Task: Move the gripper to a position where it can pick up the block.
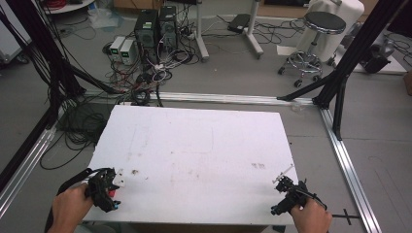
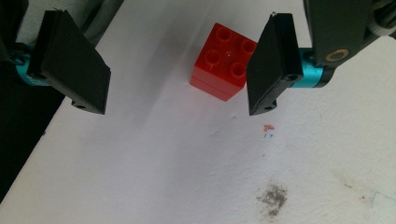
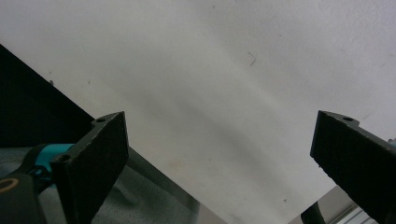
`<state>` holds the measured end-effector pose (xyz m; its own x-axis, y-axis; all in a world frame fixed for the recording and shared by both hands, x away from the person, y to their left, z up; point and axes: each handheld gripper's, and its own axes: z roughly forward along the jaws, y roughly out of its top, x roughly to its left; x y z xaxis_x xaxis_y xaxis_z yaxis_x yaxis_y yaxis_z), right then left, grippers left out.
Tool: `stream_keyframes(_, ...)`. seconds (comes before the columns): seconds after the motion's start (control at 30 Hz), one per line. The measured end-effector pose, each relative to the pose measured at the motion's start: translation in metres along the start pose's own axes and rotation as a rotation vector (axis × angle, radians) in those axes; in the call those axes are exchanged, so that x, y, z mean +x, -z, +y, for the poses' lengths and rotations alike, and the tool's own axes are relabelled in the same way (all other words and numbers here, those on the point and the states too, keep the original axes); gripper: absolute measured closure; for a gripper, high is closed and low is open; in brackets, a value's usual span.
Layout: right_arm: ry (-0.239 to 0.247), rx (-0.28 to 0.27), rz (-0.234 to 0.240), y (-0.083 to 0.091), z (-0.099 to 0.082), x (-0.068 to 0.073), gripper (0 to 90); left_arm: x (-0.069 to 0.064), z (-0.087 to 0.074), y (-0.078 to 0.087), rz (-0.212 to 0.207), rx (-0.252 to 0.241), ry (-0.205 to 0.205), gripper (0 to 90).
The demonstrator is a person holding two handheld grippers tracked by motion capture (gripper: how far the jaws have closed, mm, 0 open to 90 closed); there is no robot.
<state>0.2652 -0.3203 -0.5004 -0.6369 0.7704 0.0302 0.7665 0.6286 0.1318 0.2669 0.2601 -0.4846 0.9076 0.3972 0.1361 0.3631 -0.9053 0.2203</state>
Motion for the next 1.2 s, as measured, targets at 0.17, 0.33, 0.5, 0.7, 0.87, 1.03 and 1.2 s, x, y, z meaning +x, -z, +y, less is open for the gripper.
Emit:
stream_keyframes(0.17,-0.001,0.001,0.000,0.000,0.000,0.000,3.7,-0.001,0.001,-0.002,-0.010,0.001,-0.011,22.3)
stream_keyframes(0.33,-0.006,0.000,0.001,0.000,-0.001,0.000,3.7,0.000,0.000,-0.001,-0.010,-0.026,-0.019,22.3)
stream_keyframes(0.5,-0.006,-0.001,0.000,0.000,-0.001,0.000,3.7,0.006,-0.006,0.005,-0.019,-0.086,-0.029,22.4)
stream_keyframes(0.7,-0.006,-0.005,0.002,0.000,-0.002,0.000,3.7,0.011,-0.012,0.008,-0.011,-0.131,-0.015,22.3)
stream_keyframes(0.87,-0.008,-0.005,0.004,0.000,-0.003,0.000,3.7,0.015,-0.016,0.011,-0.036,-0.151,-0.027,22.4)
stream_keyframes(1.03,-0.010,-0.003,0.006,-0.001,-0.003,-0.001,3.8,0.021,-0.018,0.011,-0.073,-0.140,-0.047,22.4)
stream_keyframes(1.2,-0.016,-0.005,0.004,0.000,-0.005,-0.001,3.8,0.028,-0.020,0.006,-0.084,-0.041,-0.172,22.7)
